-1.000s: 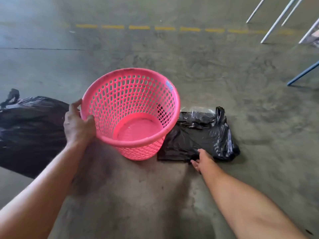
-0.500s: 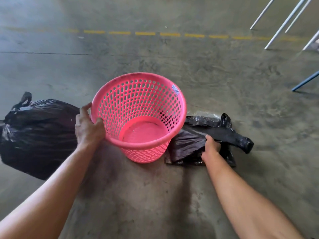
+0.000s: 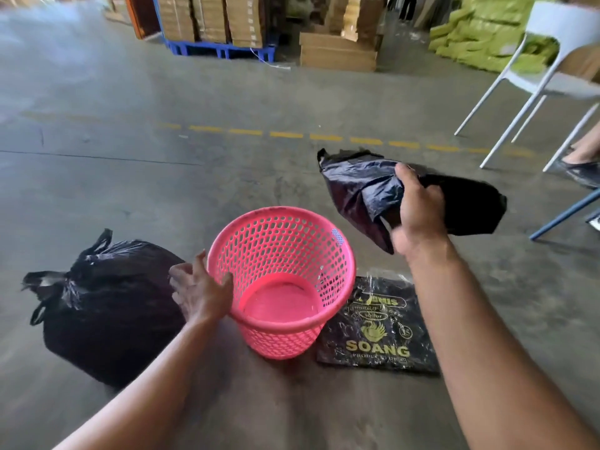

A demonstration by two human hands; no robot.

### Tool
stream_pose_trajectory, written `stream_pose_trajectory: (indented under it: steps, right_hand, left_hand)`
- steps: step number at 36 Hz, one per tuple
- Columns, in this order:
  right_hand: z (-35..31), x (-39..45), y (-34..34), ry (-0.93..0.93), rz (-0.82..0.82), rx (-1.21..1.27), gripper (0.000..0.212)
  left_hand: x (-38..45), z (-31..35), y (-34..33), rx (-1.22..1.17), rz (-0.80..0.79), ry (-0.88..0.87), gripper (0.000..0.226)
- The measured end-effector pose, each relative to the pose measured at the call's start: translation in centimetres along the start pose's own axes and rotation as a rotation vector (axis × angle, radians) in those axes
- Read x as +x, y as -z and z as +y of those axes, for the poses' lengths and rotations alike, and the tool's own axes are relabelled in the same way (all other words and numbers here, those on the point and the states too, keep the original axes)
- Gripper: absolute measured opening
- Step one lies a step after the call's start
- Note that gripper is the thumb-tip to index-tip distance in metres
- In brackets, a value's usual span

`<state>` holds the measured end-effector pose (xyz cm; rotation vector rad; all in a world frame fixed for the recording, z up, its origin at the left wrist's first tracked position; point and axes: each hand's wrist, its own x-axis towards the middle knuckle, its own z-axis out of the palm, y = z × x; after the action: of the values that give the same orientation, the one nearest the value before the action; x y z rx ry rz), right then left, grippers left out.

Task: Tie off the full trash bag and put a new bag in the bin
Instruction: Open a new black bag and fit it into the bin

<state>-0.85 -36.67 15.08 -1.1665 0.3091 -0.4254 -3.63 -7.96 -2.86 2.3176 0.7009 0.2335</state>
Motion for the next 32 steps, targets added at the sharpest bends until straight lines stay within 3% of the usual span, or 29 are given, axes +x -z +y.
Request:
stream_pose_trajectory:
  steps: [2,4,6,9,12,13,15,18,21,24,26,28,30,32]
  right_hand:
    - [-0.6,-1.3,-2.2,-0.077,-0.07,0.071,0.026]
    - [-0.5,-2.2,-3.9,-0.182,-0.155,0.111,0.025]
    - [0.2,-3.0,-5.0,-0.283,-0.243,0.188,0.034]
    - [2.2,-3.5,-5.4,-0.411,-0.326,0.269,0.058]
    - [4.6,-4.7,-4.5,-0.501,-0.347,0.274,0.04]
    - [5.5,-5.3,-4.0,-0.519,-0.345,0.258,0.039]
    - [7.5,-6.3,-2.9,-0.523,-0.334,0.169,0.03]
    - [10.2,-7.5,-1.1,-0.514,-0.332,0.027,0.014]
    - [11.7,-8.1,0.4,-0.595,-0.39,-0.166,0.032]
    - [11.0,-8.2,2.0,-0.773,-0.641,-0.513,0.054]
    - [9.5,-7.4,3.1,-0.764,-0.858,-0.767,0.064]
    - [7.3,-6.3,3.9,-0.711,-0.948,-0.872,0.065]
    - [5.2,-4.6,4.1,-0.59,-0.868,-0.886,0.059]
    - [4.4,-2.1,4.0,-0.348,-0.651,-0.925,0.048]
  left_hand:
    - [-0.2,0.7,0.2,-0.054,0.138,-0.112,0.056]
    - [-0.2,2.1,0.8,-0.216,0.168,-0.235,0.042]
    - [-0.2,4.1,1.3,-0.424,-0.002,-0.233,0.041]
    - [0.0,7.5,2.8,-0.954,-0.384,0.023,0.078]
    - [1.9,8.7,4.4,-1.331,-0.692,0.03,0.096]
    - [2.4,8.9,5.0,-1.393,-0.717,-0.005,0.1]
    - [3.5,8.9,6.2,-1.476,-0.723,-0.036,0.087]
    - [4.7,8.7,7.0,-1.437,-0.59,-0.007,0.055]
    - [5.8,7.9,7.4,-1.258,-0.365,0.095,0.023]
    - [6.7,7.2,8.0,-1.174,-0.294,0.122,0.024]
    - [7.2,6.7,8.2,-1.133,-0.246,0.113,0.031]
    - [7.6,6.2,8.2,-1.085,-0.224,0.117,0.029]
    - [7.6,5.7,8.0,-1.042,-0.231,0.127,0.026]
    - [7.5,5.6,7.8,-1.004,-0.248,0.137,0.024]
